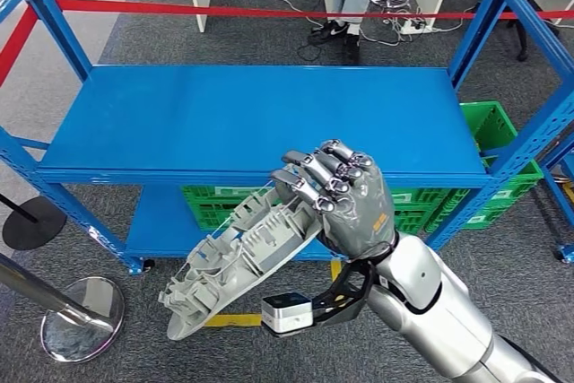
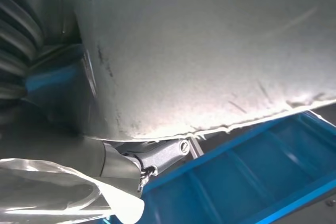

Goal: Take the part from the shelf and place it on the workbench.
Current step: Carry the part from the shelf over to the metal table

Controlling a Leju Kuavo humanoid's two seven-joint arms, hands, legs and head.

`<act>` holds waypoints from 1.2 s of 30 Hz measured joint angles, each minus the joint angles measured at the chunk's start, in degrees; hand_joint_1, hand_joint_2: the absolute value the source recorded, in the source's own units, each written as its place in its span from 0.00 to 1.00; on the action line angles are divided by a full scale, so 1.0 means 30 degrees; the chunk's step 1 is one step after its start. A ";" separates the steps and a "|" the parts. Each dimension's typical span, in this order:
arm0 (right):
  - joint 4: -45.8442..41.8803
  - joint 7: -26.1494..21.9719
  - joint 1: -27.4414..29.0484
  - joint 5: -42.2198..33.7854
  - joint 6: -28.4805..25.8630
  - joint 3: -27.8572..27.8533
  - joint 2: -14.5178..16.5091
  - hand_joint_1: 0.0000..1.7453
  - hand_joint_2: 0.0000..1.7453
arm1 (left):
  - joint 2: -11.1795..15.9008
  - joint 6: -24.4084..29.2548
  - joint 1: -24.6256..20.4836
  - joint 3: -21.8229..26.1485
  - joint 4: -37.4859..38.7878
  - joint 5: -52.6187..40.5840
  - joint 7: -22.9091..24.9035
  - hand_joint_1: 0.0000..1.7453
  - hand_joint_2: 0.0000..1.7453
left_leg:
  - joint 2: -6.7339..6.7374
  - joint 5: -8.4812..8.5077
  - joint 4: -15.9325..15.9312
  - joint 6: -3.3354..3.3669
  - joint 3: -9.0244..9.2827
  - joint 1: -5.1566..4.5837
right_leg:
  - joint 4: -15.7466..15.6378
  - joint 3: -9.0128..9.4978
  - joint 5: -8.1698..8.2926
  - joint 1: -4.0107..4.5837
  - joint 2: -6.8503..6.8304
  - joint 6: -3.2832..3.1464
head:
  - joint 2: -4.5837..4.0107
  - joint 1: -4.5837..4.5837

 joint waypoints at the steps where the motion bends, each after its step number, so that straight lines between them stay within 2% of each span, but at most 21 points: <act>1: -0.0007 0.0005 -0.0003 -0.0084 0.0073 -0.0018 0.0002 1.00 1.00 | -0.0007 0.0000 0.0001 0.0000 0.0000 0.0004 -0.0002 0.00 1.00 | 0.0004 0.0158 0.0008 -0.0109 -0.0087 0.0012 | -0.0500 0.0273 -0.0111 0.0054 0.0006 -0.0068 | 0.0000 -0.0004; 3: -0.0009 0.0018 0.0002 -0.0206 0.0180 -0.0042 0.0005 1.00 1.00 | 0.0002 0.0002 0.0010 -0.0004 0.0000 0.0013 -0.0004 0.00 1.00 | -0.0014 0.0387 0.0019 -0.0328 -0.0238 0.0057 | -0.0710 0.0086 0.0100 0.0050 -0.0028 -0.0264 | 0.0000 0.0022; 4: -0.0007 0.0024 0.0001 -0.0253 0.0226 -0.0051 0.0007 1.00 1.00 | 0.0013 0.0002 0.0022 -0.0007 -0.0002 0.0016 -0.0004 0.00 1.00 | -0.0026 0.0176 0.0162 -0.0443 -0.0366 0.0072 | -0.0761 -0.0075 0.0279 0.0009 -0.0066 -0.0426 | 0.0000 0.0002; 6: -0.0004 0.0035 -0.0014 -0.0340 0.0330 -0.0076 0.0020 1.00 1.00 | 0.0042 0.0004 0.0039 -0.0013 -0.0005 0.0040 -0.0013 0.00 1.00 | -0.0042 -0.1277 0.1461 -0.0681 -0.0860 0.0156 | -0.0866 -0.0443 0.0705 -0.0085 -0.0173 -0.0703 | 0.0000 -0.0025; 8: 0.0004 0.0033 -0.0039 -0.0411 0.0499 -0.0096 0.0062 1.00 1.00 | 0.0062 0.0006 0.0021 -0.0018 -0.0007 0.0133 -0.0087 0.00 1.00 | -0.0029 -0.3070 0.3913 -0.0936 -0.1469 0.0281 | -0.0845 -0.0912 0.1107 -0.0083 -0.0228 -0.0788 | 0.0000 -0.0031; 9: 0.0020 0.0022 -0.0072 -0.0424 0.0612 -0.0095 0.0109 1.00 1.00 | 0.0082 0.0004 0.0004 -0.0020 -0.0005 0.0233 -0.0171 0.00 1.00 | -0.0026 -0.3424 0.4918 -0.1034 -0.1595 0.0340 | -0.0812 -0.1179 0.1299 -0.0082 -0.0247 -0.0767 | 0.0000 -0.0027; 10: 0.0048 0.0018 -0.0130 -0.0431 0.0736 -0.0089 0.0186 1.00 1.00 | 0.0115 0.0006 -0.0010 -0.0022 -0.0004 0.0390 -0.0266 0.00 1.00 | -0.0025 -0.3328 0.5426 -0.1109 -0.1483 0.0390 | -0.0761 -0.1462 0.1481 -0.0087 -0.0261 -0.0729 | 0.0000 -0.0027; 11: 0.0089 0.0024 -0.0213 -0.0440 0.0853 -0.0075 0.0279 1.00 1.00 | 0.0163 0.0007 -0.0015 -0.0024 -0.0002 0.0574 -0.0361 0.00 1.00 | -0.0023 -0.2879 0.5244 -0.1156 -0.1060 0.0438 | -0.0687 -0.1747 0.1646 -0.0098 -0.0264 -0.0673 | 0.0000 -0.0025; 13: 0.0184 0.0055 -0.0446 -0.0448 0.1025 -0.0024 0.0501 1.00 1.00 | 0.0291 0.0009 -0.0036 -0.0029 0.0000 0.0963 -0.0568 0.00 1.00 | -0.0020 -0.1963 0.3155 -0.1166 0.0622 0.0510 | -0.0487 -0.2267 0.1919 -0.0115 -0.0257 -0.0514 | 0.0000 -0.0013; 15: 0.0244 0.0091 -0.0702 -0.0448 0.1076 0.0031 0.0687 1.00 1.00 | 0.0401 0.0009 -0.0100 -0.0035 0.0002 0.1178 -0.0736 0.00 1.00 | -0.0039 -0.1955 0.0576 -0.1005 0.2288 0.0485 | -0.0269 -0.2640 0.2159 -0.0076 -0.0260 -0.0297 | 0.0000 0.0009; 16: 0.0275 0.0104 -0.0811 -0.0446 0.1078 0.0055 0.0761 1.00 1.00 | 0.0437 0.0009 -0.0141 -0.0038 0.0004 0.1233 -0.0792 0.00 1.00 | -0.0051 -0.2112 -0.0148 -0.0888 0.2676 0.0447 | -0.0216 -0.2770 0.2306 -0.0061 -0.0272 -0.0179 | 0.0000 0.0025; 18: 0.0364 0.0124 -0.0938 -0.0449 0.1078 0.0102 0.0849 1.00 1.00 | 0.0493 0.0009 -0.0190 -0.0049 0.0027 0.1360 -0.0900 0.00 1.00 | -0.0050 -0.2075 -0.0477 -0.0579 0.2604 0.0397 | -0.0201 -0.2968 0.2578 -0.0086 -0.0295 0.0057 | 0.0000 0.0127; 19: 0.0424 0.0149 -0.0971 -0.0493 0.1089 0.0122 0.0867 1.00 1.00 | 0.0510 0.0009 -0.0214 -0.0069 0.0051 0.1448 -0.0987 0.00 1.00 | -0.0029 -0.1917 -0.0477 -0.0411 0.2451 0.0393 | -0.0103 -0.3114 0.2435 -0.0121 -0.0274 0.0155 | 0.0002 0.0180; 21: 0.0554 0.0213 -0.1055 -0.0756 0.1193 0.0148 0.0871 1.00 1.00 | 0.0530 0.0009 -0.0294 -0.0106 0.0140 0.1621 -0.1232 0.00 1.00 | 0.0024 -0.1545 -0.0511 -0.0072 0.2087 0.0401 | 0.1118 -0.3637 0.1144 -0.0161 -0.0182 0.0311 | 0.0004 0.0321; 23: 0.0721 0.0257 -0.1176 -0.1202 0.1391 0.0166 0.0874 1.00 1.00 | 0.0526 0.0009 -0.0395 -0.0117 0.0262 0.1752 -0.1483 0.00 1.00 | 0.0044 -0.1202 -0.0481 0.0090 0.1657 0.0334 | 0.3634 -0.4309 -0.0624 -0.0159 -0.0093 0.0388 | 0.0002 0.0501; 24: 0.0816 0.0267 -0.1218 -0.1397 0.1488 0.0173 0.0876 1.00 1.00 | 0.0521 0.0009 -0.0426 -0.0117 0.0331 0.1790 -0.1605 0.00 1.00 | 0.0044 -0.1032 -0.0466 0.0112 0.1432 0.0296 | 0.4744 -0.4498 -0.1073 -0.0154 -0.0070 0.0401 | 0.0004 0.0608; 26: 0.1008 0.0284 -0.1263 -0.1650 0.1617 0.0177 0.0893 1.00 1.00 | 0.0503 0.0009 -0.0468 -0.0117 0.0470 0.1810 -0.1785 0.00 1.00 | 0.0041 -0.0717 -0.0409 0.0124 0.0956 0.0220 | 0.5321 -0.4125 -0.0841 -0.0141 -0.0053 0.0357 | 0.0004 0.0904; 29: 0.1197 0.0313 -0.1494 -0.1777 0.1683 0.0177 0.0978 1.00 1.00 | 0.0457 0.0009 -0.0523 -0.0117 0.0612 0.1747 -0.1989 0.00 1.00 | 0.0016 -0.0365 -0.0201 0.0032 0.0328 0.0113 | 0.2035 -0.1605 0.0384 -0.0058 -0.0032 0.0060 | 0.0007 0.1465; 31: 0.1282 0.0342 -0.1746 -0.1821 0.1694 0.0169 0.1046 1.00 1.00 | 0.0406 0.0009 -0.0539 -0.0113 0.0670 0.1601 -0.2084 0.00 1.00 | 0.0023 -0.0113 -0.0068 -0.0136 0.0034 0.0077 | 0.0048 -0.0364 0.0370 0.0023 -0.0011 -0.0101 | 0.0007 0.1651; 34: 0.1433 0.0382 -0.1869 -0.1916 0.1710 0.0162 0.1078 1.00 1.00 | 0.0315 0.0011 -0.0518 -0.0091 0.0719 0.1242 -0.2078 0.00 1.00 | 0.0011 0.0028 0.0055 -0.0452 -0.0273 0.0131 | -0.0577 -0.0277 0.0396 0.0021 -0.0010 -0.0272 | 0.0007 0.1682; 36: 0.1541 0.0393 -0.1929 -0.1978 0.1728 0.0159 0.1106 1.00 1.00 | 0.0226 0.0012 -0.0454 -0.0026 0.0740 0.1036 -0.2026 0.00 1.00 | -0.0010 -0.1007 0.1000 -0.0706 -0.0641 0.0179 | -0.0767 -0.0445 0.0593 -0.0077 -0.0064 -0.0514 | 0.0007 0.1563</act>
